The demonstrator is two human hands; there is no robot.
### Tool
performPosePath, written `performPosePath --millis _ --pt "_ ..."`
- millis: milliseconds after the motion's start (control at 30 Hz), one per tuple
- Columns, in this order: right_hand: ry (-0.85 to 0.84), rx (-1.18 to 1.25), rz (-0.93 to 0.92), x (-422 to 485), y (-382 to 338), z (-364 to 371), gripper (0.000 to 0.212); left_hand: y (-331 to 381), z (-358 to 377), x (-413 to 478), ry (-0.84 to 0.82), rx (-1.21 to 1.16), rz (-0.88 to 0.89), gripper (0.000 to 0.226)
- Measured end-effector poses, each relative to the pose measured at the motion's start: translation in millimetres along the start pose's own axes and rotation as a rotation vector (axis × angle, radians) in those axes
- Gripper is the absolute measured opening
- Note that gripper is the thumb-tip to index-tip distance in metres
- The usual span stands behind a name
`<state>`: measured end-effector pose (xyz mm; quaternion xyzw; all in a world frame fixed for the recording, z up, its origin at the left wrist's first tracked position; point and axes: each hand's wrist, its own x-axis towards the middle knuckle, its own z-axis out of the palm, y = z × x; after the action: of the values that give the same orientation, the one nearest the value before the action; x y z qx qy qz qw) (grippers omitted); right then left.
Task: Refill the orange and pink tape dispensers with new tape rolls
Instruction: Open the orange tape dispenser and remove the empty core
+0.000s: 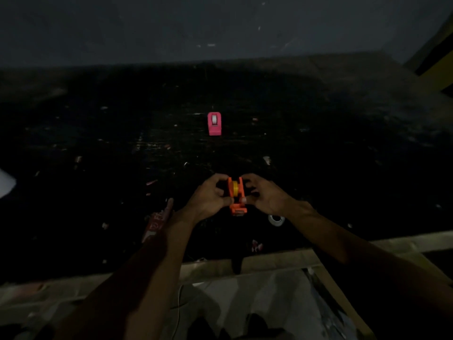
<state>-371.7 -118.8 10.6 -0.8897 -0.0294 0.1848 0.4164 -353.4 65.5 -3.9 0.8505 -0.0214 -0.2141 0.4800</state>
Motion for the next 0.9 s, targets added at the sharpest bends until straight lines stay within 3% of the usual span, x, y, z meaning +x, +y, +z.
performPosePath --millis 133,367,500,900 --pt "-0.004 -0.028 0.045 2 -7 11 0.078 -9 -11 -5 -0.044 -0.032 0.035 0.058" --pt "0.012 -0.037 0.033 7 -9 15 0.081 -18 -18 -6 -0.082 -0.072 0.073 0.069" --pt "-0.043 -0.001 0.021 12 -2 12 0.071 -23 -10 -1 -0.057 -0.058 0.073 0.067" --pt "-0.122 -0.133 0.015 34 21 3 0.079 -49 -23 6 0.056 0.044 -0.020 0.068"
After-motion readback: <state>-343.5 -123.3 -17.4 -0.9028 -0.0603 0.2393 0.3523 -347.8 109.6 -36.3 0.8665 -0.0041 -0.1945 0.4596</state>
